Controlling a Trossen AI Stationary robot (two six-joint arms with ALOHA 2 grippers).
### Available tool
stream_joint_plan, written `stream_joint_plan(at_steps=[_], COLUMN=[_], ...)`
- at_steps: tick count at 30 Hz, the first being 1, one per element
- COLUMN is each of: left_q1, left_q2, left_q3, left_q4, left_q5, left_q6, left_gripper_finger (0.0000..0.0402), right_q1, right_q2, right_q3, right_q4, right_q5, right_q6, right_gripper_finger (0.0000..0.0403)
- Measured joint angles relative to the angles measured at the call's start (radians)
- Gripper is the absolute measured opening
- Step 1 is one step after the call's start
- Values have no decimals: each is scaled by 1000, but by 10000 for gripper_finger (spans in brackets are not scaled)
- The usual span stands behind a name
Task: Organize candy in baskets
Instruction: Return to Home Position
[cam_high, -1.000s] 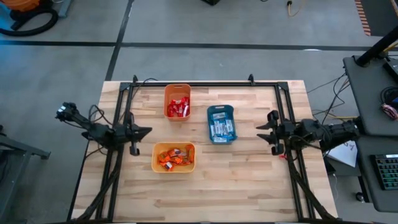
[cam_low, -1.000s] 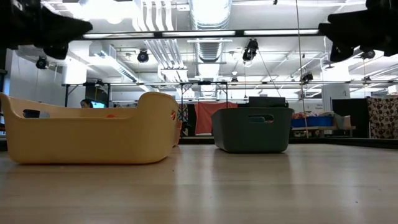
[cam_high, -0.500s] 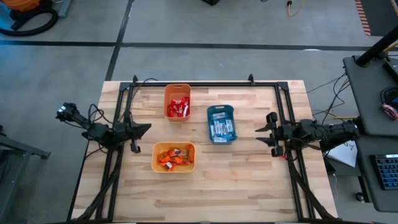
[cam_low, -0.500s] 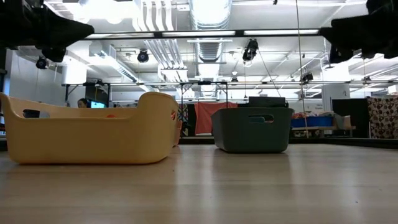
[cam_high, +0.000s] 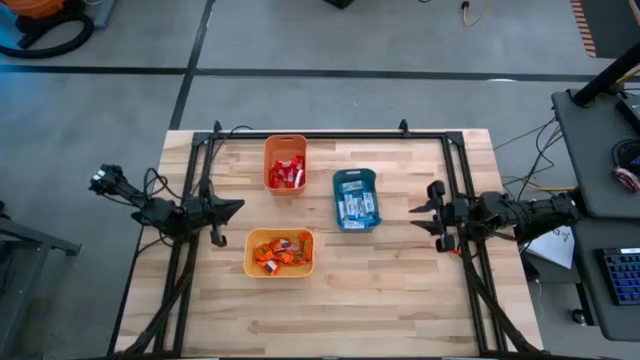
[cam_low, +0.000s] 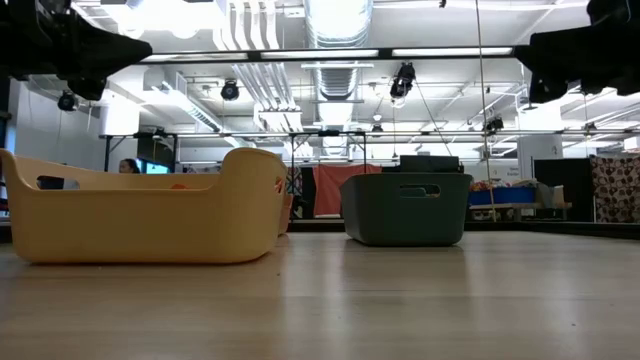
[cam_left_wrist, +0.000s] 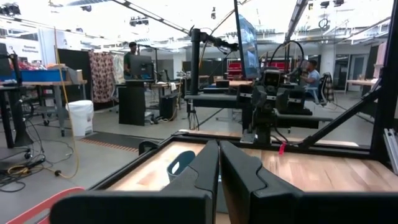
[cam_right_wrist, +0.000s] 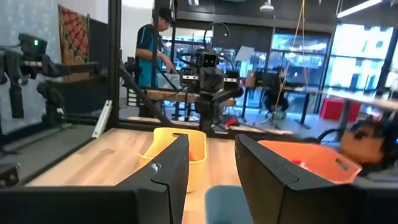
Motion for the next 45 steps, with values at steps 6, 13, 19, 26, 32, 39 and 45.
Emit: stream_joint_plan(at_steps=[6, 13, 19, 26, 32, 39, 45], left_q1=[0, 0, 0, 0, 0, 0, 0], left_q2=[11, 25, 35, 37, 40, 41, 41], left_q3=[0, 0, 0, 0, 0, 0, 0], left_q4=[1, 0, 0, 0, 1, 0, 0], left_q5=[0, 0, 1, 1, 1, 1, 1], left_q6=[0, 0, 0, 0, 0, 0, 0], left_gripper_finger=[0, 0, 0, 0, 0, 0, 0], right_q1=[0, 0, 0, 0, 0, 0, 0], right_q2=[8, 8, 8, 8, 9, 9, 9], right_q3=[0, 0, 0, 0, 0, 0, 0], right_q4=[-3, -4, -4, -4, -4, -4, -4], right_q5=[0, 0, 0, 0, 0, 0, 0], right_q6=[101, 115, 114, 114, 114, 114, 114], right_gripper_finger=[123, 123, 123, 123, 123, 123, 123])
